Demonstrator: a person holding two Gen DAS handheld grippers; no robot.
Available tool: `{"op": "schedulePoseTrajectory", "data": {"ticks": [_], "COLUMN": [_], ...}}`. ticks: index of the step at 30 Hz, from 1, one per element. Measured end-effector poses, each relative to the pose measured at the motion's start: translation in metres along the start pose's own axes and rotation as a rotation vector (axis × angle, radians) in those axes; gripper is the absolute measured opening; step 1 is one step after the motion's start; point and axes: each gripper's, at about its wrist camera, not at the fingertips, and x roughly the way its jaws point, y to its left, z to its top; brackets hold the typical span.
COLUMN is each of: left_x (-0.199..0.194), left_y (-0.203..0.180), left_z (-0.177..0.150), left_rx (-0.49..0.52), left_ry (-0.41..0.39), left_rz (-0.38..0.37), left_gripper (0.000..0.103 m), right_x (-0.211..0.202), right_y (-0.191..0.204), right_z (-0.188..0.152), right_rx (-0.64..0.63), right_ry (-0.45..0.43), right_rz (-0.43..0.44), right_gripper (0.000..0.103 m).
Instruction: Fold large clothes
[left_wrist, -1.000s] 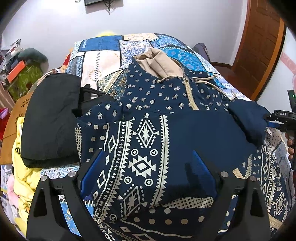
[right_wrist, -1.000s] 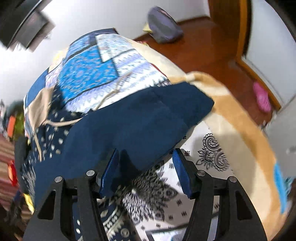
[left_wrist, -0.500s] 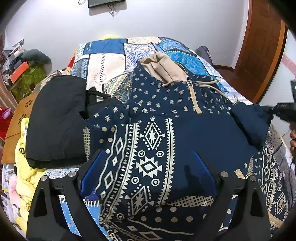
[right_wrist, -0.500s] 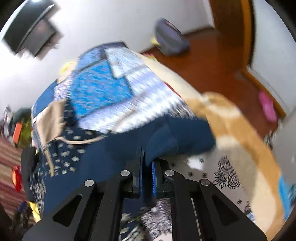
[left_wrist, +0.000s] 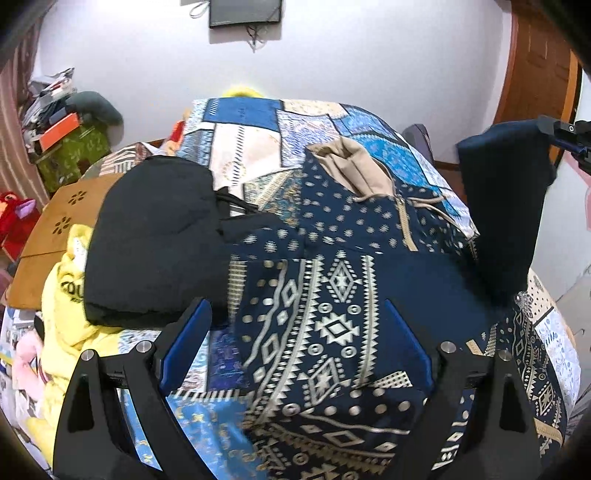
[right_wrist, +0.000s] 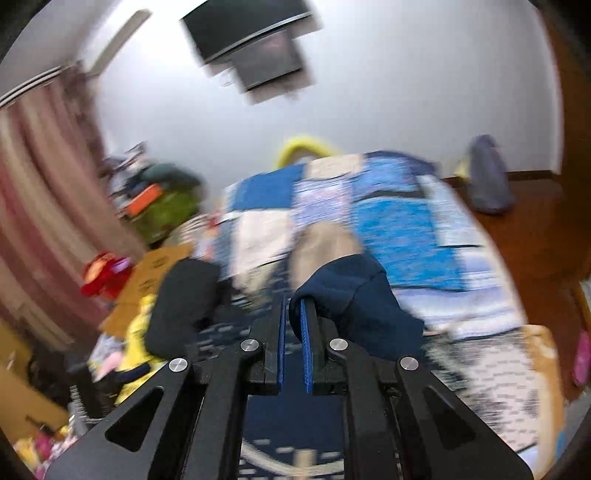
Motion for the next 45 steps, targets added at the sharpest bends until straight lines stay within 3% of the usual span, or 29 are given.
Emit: {"op": "schedulePoseTrajectory", "data": {"ticks": [5,10,12,15,17,19,21,29,35,37,41,42,44,45], "left_x": [-0.015,-0.025,-0.025,-0.022,-0.019,-0.018,-0.015,0.011,0.045,0.06,0.091,0.097,0.107,0.108], "left_y": [0.025,0.046,0.053,0.056,0.05,0.04,0.021,-0.063,-0.093,-0.098,-0.106,-0.107,-0.109,-0.109], "left_z": [-0.008,-0.021,-0.025,-0.028,-0.027,-0.025,-0.02,-0.006,-0.003,-0.003,-0.005,-0.006,-0.007,-0.007], "left_rx": [-0.033,-0.072,-0.1,-0.139,-0.14,-0.118,-0.067,0.177,0.21,0.199,0.168,0.161,0.148,0.145], "left_ry": [-0.01,-0.005,0.007,0.027,0.034,0.035,0.033,0.043,0.117,0.156,0.256,0.273,0.304,0.305], "left_rz": [0.023,0.036,0.032,0.007,-0.005,-0.012,-0.021,-0.031,-0.066,-0.071,-0.117,-0.118,-0.124,-0.132], "left_gripper": [0.093,0.093,0.093,0.093,0.093,0.093,0.093,0.093,0.093,0.093,0.092,0.09,0.074,0.071], "right_x": [0.061,0.105,0.11,0.094,0.079,0.063,0.04,-0.03,-0.059,-0.054,-0.03,-0.023,-0.01,-0.006], "right_y": [0.043,0.056,0.06,0.066,0.061,0.054,0.04,-0.024,-0.078,-0.1,-0.131,-0.138,-0.151,-0.155], "right_z": [-0.035,-0.072,-0.079,-0.077,-0.07,-0.063,-0.053,-0.024,-0.034,-0.048,-0.073,-0.079,-0.091,-0.095], "right_rx": [-0.098,-0.051,-0.046,-0.085,-0.124,-0.146,-0.164,-0.171,-0.172,-0.135,-0.068,-0.046,0.025,0.058], "right_ry": [0.175,0.388,0.433,0.414,0.367,0.318,0.247,0.129,0.139,0.163,0.238,0.255,0.293,0.299], "right_rz": [0.024,0.087,0.094,0.066,0.022,-0.022,-0.084,-0.279,-0.426,-0.454,-0.465,-0.463,-0.441,-0.423], "right_gripper": [0.007,0.007,0.008,0.011,0.02,0.039,0.046,0.047,0.054,0.062,0.062,0.062,0.062,0.062]}}
